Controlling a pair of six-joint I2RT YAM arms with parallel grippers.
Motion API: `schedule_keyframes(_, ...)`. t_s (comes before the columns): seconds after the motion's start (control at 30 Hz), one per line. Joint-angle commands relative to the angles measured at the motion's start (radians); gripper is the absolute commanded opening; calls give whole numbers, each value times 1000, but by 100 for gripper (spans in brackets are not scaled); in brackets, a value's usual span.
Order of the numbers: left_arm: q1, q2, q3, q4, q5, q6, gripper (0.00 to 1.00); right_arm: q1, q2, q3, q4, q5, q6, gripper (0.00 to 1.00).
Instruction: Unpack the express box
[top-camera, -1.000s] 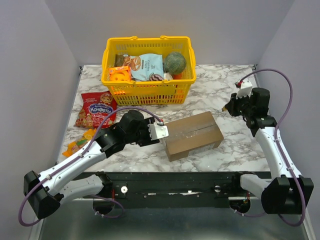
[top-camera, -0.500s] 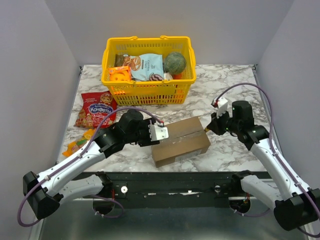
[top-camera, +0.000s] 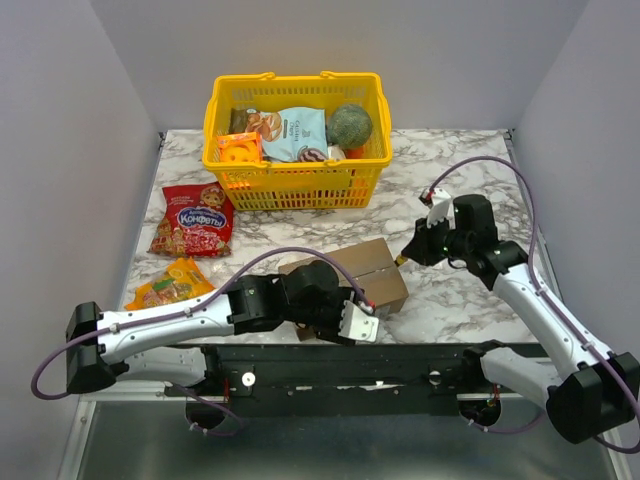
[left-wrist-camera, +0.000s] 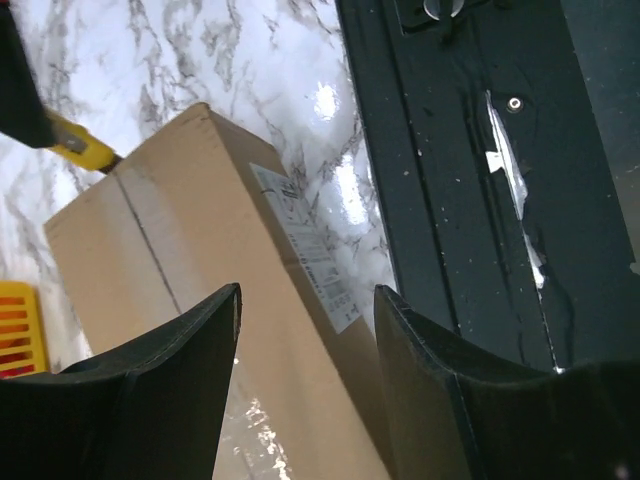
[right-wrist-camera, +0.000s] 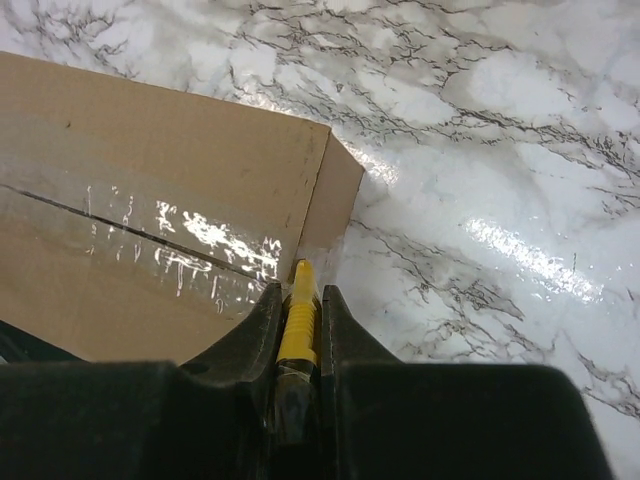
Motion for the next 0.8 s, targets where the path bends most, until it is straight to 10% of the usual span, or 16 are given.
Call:
schedule_keyframes(0.0,-27,2,-100,41,-50,39,64,-16,-56,-32,53,9,112,0)
schedule_keyframes(0.3,-41,-124,-391,137,-521,289,59,-69,-112,-152,64,-34,195,0)
schedule_keyframes(0.77,193,-295,-387,48,-759,283,63,-88,-73,-153,161,-156,275,0)
